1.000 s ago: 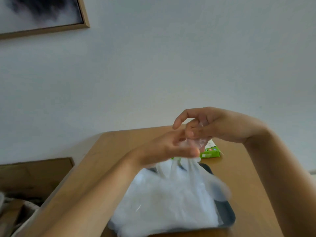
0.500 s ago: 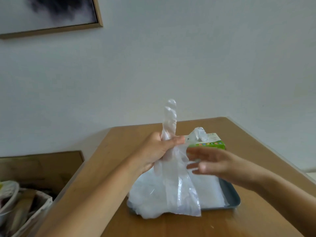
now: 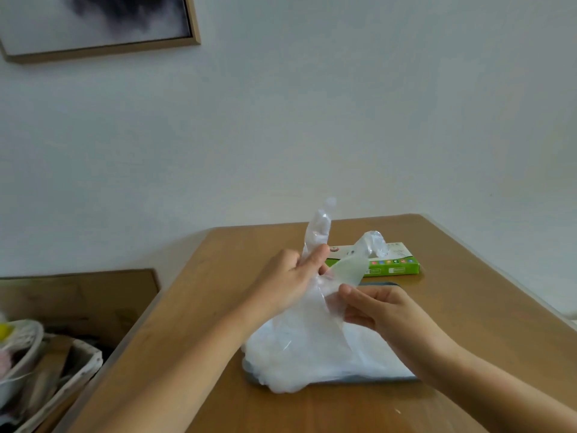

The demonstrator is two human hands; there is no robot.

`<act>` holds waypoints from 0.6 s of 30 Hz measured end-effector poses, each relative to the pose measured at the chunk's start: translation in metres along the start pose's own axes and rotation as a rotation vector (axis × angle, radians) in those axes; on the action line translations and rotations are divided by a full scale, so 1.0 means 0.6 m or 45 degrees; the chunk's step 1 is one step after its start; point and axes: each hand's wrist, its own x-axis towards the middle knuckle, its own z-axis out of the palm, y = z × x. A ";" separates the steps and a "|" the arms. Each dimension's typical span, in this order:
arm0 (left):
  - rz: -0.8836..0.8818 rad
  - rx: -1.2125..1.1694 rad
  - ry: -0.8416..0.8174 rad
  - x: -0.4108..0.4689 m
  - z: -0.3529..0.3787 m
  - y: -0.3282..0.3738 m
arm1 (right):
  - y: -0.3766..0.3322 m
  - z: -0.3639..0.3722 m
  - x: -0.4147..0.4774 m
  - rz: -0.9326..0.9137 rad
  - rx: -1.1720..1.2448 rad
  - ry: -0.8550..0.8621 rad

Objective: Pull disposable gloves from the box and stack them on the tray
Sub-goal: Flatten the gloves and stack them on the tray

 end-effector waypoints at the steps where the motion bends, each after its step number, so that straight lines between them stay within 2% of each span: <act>1: -0.013 0.005 0.001 -0.001 -0.002 -0.003 | -0.001 -0.003 0.000 -0.022 -0.007 0.018; 6: -0.156 -0.124 -0.068 -0.002 -0.005 -0.028 | -0.014 -0.021 0.027 -0.026 -0.051 0.215; 8: -0.227 -0.165 -0.111 -0.004 -0.008 -0.040 | -0.026 -0.036 0.048 0.007 -0.369 0.209; 10: -0.293 -0.181 -0.153 -0.008 -0.012 -0.052 | -0.040 -0.053 0.072 0.069 -0.781 0.095; 12: -0.352 -0.195 -0.174 -0.013 -0.014 -0.062 | -0.046 -0.066 0.099 0.126 -1.037 -0.039; 15: -0.457 -0.056 -0.243 -0.019 -0.018 -0.074 | -0.030 -0.071 0.128 0.149 -1.293 -0.235; 18: -0.560 -0.061 -0.347 -0.025 -0.027 -0.088 | 0.004 -0.073 0.142 0.111 -1.431 -0.335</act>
